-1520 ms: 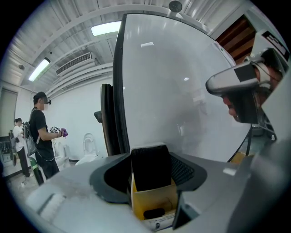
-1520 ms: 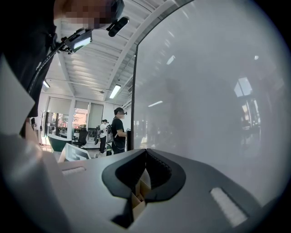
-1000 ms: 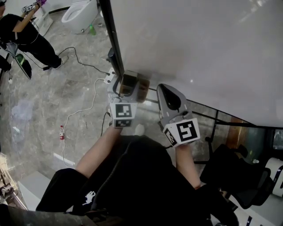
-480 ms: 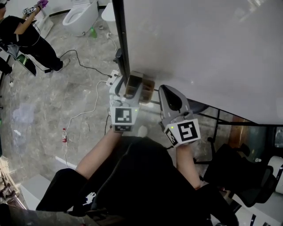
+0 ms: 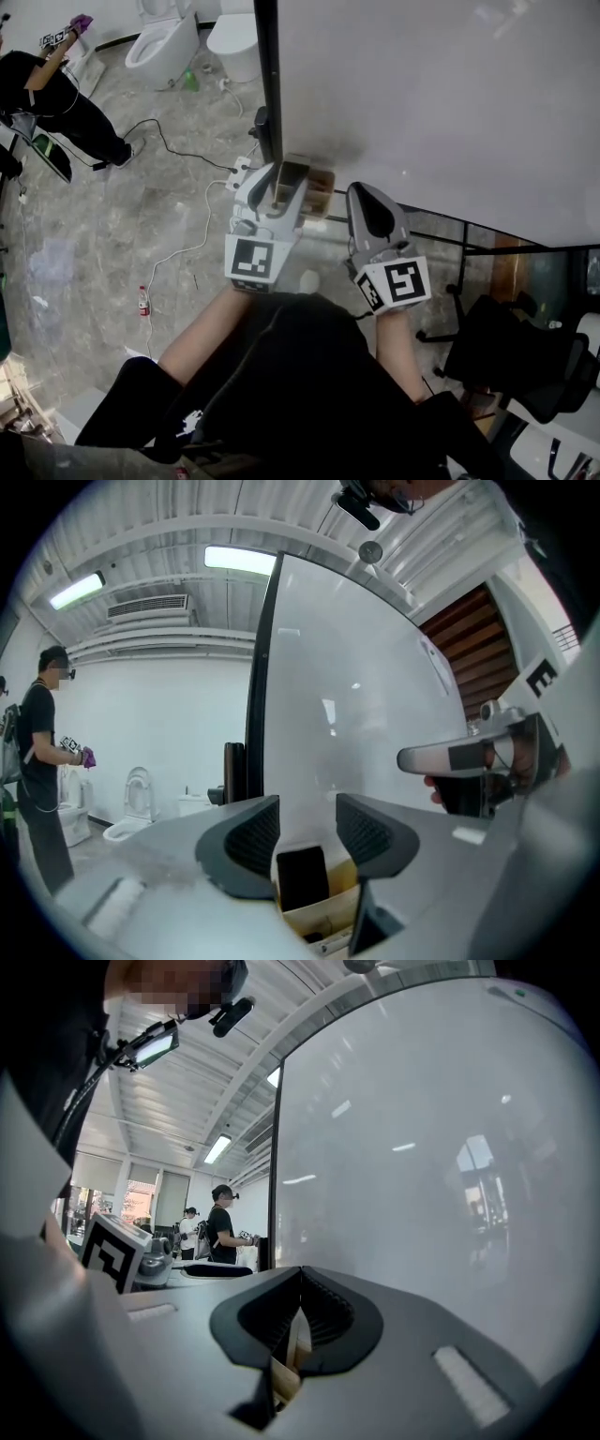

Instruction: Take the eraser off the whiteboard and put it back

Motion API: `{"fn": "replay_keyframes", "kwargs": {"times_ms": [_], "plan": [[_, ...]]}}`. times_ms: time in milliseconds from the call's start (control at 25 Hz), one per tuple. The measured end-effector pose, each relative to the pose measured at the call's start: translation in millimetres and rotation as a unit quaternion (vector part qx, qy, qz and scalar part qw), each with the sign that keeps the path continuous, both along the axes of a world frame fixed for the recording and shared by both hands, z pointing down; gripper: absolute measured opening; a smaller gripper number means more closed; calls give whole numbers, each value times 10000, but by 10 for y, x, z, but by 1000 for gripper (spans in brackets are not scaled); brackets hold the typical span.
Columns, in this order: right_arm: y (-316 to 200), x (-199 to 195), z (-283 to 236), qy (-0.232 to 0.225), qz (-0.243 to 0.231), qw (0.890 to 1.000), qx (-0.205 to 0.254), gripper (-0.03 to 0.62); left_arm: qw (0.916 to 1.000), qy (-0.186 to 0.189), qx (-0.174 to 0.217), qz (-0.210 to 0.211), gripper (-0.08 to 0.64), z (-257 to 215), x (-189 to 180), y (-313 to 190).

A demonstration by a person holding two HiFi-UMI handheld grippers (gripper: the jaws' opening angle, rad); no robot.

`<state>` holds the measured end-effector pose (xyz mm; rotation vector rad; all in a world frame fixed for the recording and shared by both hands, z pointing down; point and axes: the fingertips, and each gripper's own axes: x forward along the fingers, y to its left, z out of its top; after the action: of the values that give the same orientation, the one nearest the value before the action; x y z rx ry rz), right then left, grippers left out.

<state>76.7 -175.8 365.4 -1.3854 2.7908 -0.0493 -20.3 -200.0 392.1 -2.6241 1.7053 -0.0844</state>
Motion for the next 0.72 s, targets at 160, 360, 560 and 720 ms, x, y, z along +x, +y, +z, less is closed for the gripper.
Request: {"fn": "replay_keyframes", "kwargs": {"times_ms": [160,360,560,720], "plan": [[61,-2,-43,-79,181,9998,18,9,9997,84,78,208,153,-126,-10,78],[122,-6,-105,-155,351,9992,101,9,9989,243,223,341,85,-319,-91,160],[175,-5,-137,-175,445,9988,132,9,9985,263,229,416,35,-377,-175,227],[215,-10,-154,-117,467,9987,162,9,9985,313,214,397,6,-387,-269,274]]}}
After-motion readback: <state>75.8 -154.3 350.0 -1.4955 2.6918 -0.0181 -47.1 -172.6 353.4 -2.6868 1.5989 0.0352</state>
